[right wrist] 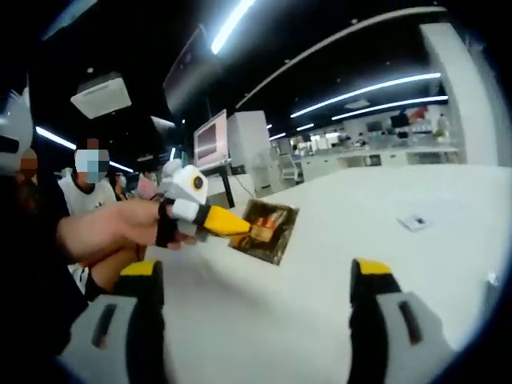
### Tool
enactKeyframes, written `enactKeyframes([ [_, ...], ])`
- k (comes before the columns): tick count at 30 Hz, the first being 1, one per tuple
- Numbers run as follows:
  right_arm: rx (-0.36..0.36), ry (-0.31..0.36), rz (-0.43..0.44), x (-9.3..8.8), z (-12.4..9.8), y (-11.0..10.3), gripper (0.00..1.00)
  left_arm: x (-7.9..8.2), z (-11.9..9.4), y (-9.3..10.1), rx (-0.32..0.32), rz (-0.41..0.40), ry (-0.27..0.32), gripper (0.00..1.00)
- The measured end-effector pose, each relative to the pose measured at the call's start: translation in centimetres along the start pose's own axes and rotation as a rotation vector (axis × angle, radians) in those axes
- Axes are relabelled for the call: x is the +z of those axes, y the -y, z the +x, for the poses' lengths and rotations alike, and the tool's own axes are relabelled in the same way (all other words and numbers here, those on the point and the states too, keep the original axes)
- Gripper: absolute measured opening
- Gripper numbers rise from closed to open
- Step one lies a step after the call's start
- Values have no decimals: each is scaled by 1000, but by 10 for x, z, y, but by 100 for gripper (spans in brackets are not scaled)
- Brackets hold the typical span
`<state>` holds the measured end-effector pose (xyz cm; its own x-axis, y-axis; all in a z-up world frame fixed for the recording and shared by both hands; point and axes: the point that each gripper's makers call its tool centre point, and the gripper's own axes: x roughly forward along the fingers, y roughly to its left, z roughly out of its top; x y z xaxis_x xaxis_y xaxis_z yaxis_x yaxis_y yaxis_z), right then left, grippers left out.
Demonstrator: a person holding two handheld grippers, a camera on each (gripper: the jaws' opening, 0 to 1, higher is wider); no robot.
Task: Arrange the skincare products in the storage area until every visible bottle or jar stands upright without overlapping.
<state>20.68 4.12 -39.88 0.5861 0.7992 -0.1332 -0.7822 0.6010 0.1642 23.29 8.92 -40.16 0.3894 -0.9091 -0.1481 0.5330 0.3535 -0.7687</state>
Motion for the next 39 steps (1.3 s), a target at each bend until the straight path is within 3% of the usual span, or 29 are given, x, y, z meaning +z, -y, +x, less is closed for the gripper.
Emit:
enactKeyframes([
  [12, -27, 31, 8, 1, -32, 5, 100, -20, 19, 14, -27, -133, -39, 0],
  [19, -77, 70, -3, 6, -57, 19, 100, -38, 46, 24, -53, -222, -108, 0],
  [23, -107, 68, -1, 0, -75, 29, 100, -46, 65, 27, -67, -273, -139, 0],
  [39, -213, 94, 8, -4, -130, 60, 100, -77, 113, 44, -72, -333, -210, 0],
])
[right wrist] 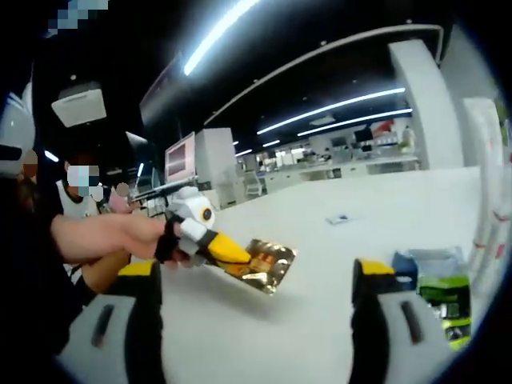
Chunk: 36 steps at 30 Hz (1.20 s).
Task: Arrange the skincare products in the storage area until every visible bottle or jar stands upright without overlapping.
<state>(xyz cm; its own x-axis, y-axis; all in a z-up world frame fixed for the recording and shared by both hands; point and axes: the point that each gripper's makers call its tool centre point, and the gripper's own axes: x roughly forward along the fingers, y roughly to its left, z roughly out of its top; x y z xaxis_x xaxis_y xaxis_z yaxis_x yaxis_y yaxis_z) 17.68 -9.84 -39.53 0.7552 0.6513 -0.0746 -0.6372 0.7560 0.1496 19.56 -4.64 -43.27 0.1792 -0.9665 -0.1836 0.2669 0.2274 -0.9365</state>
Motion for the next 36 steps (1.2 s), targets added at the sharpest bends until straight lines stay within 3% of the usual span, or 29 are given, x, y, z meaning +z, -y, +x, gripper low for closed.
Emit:
enactKeyframes([
  [6, -37, 19, 4, 3, -13, 17, 99, -7, 19, 1, 13, -14, -29, 0],
  [21, -68, 29, 17, 1, -23, 35, 95, -15, 56, 0, 21, -67, -69, 0],
  [36, -95, 20, -15, -2, -28, 42, 93, -17, 71, -2, 55, -67, -100, 0],
])
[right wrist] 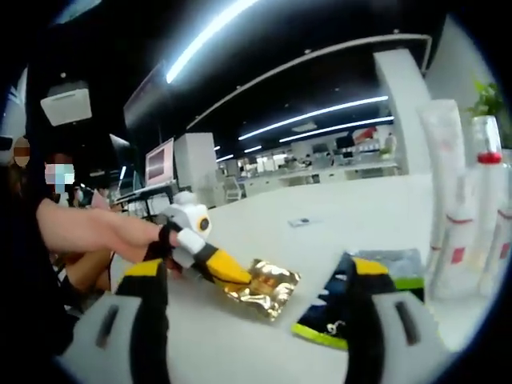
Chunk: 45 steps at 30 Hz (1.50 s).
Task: Arrange the skincare products in the storage area until every visible bottle or jar stands upright without overlapping.
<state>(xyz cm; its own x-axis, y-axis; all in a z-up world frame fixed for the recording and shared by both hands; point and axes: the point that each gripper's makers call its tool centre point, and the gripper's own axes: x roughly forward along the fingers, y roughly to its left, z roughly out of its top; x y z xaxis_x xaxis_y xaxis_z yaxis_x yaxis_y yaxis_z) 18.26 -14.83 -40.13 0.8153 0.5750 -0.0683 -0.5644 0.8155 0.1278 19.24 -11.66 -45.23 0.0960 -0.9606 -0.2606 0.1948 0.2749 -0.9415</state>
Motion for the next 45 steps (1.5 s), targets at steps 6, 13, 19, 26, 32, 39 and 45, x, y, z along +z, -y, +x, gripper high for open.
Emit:
enactKeyframes([
  [6, -1, 2, -10, -2, -1, 0, 92, 0, 4, -4, 23, -7, -7, 0],
  [13, -2, 21, 9, -1, -4, 4, 91, 0, 8, -5, 40, -13, -12, 0],
  [19, -13, 10, 8, -7, -8, 6, 90, 0, 10, -8, 64, -11, -16, 0],
  [26, -17, 2, 4, -11, -8, 7, 89, -1, 15, -10, 87, 2, -25, 0],
  [32, -12, 14, 10, -8, -7, 8, 89, 1, 15, -10, 95, 16, -28, 0],
  [39, -9, 19, 23, -7, -7, 10, 87, 2, 16, -7, 129, 115, -48, 4],
  [45, -8, 21, 23, -7, -7, 11, 87, 2, 14, -8, 140, 140, -52, 7],
])
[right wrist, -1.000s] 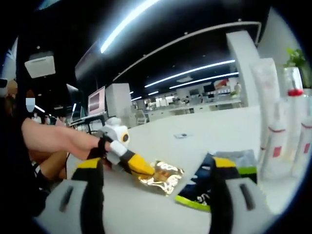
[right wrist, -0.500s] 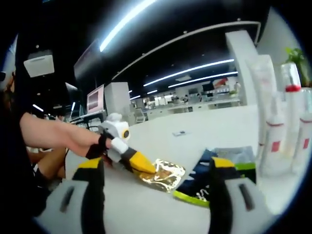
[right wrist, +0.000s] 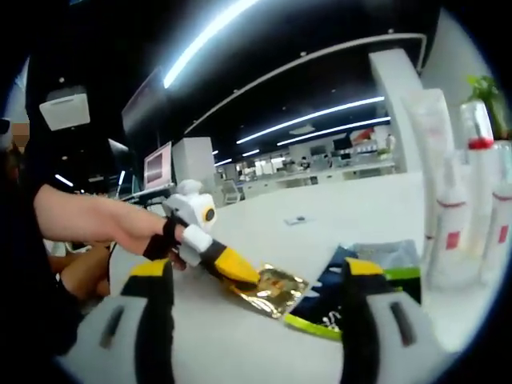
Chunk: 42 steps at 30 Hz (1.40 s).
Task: Arrange the skincare products in the storage area until every visible bottle or jar stands upright without overlapping.
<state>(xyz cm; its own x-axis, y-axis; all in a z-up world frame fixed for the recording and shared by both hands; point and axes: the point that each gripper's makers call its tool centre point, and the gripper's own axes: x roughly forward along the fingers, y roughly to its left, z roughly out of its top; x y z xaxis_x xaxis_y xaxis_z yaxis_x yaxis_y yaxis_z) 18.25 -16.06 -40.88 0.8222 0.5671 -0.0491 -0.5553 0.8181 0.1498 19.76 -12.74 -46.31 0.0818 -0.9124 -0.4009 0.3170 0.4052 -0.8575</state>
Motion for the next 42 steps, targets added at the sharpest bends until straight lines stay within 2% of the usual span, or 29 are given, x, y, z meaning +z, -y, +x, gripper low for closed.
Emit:
enactKeyframes([
  [9, 0, 0, 1, 0, 0, 1, 86, 1, -3, 0, 59, 96, -8, 13],
  [15, -4, 6, -1, 3, -1, 2, 86, -1, -6, 0, 136, 232, -41, 17],
  [22, -3, 3, 2, 3, -1, 1, 86, -5, -10, 1, 196, 339, -74, 21],
  [26, -3, 4, 3, 2, -1, 1, 86, -4, -14, 2, 207, 368, -72, 21],
  [33, -2, 7, 1, 3, -1, 0, 86, -4, -19, 1, 215, 373, -68, 21],
  [42, -4, -1, -8, 3, -1, -1, 85, 8, -26, 5, 182, 374, -15, 15],
])
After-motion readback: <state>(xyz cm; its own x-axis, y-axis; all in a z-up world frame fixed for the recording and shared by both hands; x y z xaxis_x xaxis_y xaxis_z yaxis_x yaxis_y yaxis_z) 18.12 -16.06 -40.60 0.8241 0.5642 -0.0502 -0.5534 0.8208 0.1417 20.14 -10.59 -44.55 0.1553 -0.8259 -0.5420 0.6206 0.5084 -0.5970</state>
